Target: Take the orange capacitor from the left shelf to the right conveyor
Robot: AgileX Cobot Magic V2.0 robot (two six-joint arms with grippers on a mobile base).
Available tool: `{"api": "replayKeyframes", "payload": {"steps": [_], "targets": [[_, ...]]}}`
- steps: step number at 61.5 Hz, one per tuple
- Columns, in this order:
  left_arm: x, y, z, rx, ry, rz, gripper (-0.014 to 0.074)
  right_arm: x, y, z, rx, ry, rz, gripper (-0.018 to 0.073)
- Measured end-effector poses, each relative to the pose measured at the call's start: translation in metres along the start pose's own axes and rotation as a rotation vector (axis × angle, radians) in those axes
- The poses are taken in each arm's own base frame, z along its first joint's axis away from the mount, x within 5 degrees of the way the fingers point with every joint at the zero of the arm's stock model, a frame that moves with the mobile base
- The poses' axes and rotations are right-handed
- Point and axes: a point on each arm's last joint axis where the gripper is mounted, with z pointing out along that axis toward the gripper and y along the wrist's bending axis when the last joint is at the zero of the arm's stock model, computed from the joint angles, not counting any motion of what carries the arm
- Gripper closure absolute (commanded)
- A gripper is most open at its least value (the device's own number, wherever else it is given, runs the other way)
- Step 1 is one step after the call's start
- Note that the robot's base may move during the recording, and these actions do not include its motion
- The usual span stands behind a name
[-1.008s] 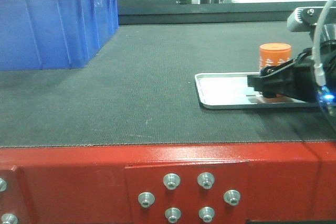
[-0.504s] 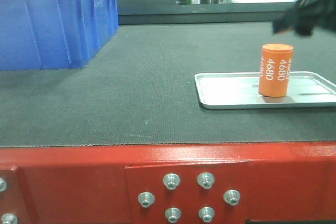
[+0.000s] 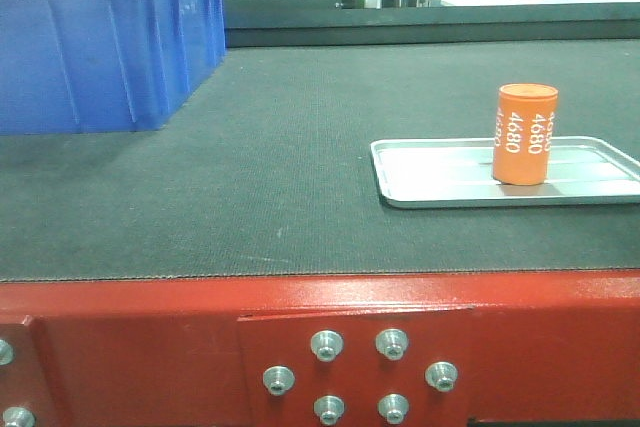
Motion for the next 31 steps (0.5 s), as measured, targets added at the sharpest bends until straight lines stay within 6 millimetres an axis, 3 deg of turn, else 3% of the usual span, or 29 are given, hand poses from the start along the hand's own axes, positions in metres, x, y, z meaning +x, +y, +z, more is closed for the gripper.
{"api": "replayKeyframes", "payload": {"steps": [31], "targets": [[0.0000,0.0000,0.0000,0.000,0.000,0.000,0.0723,-0.0005,-0.0002,-0.0065,0.001,-0.005,0.000,0.0503]]}}
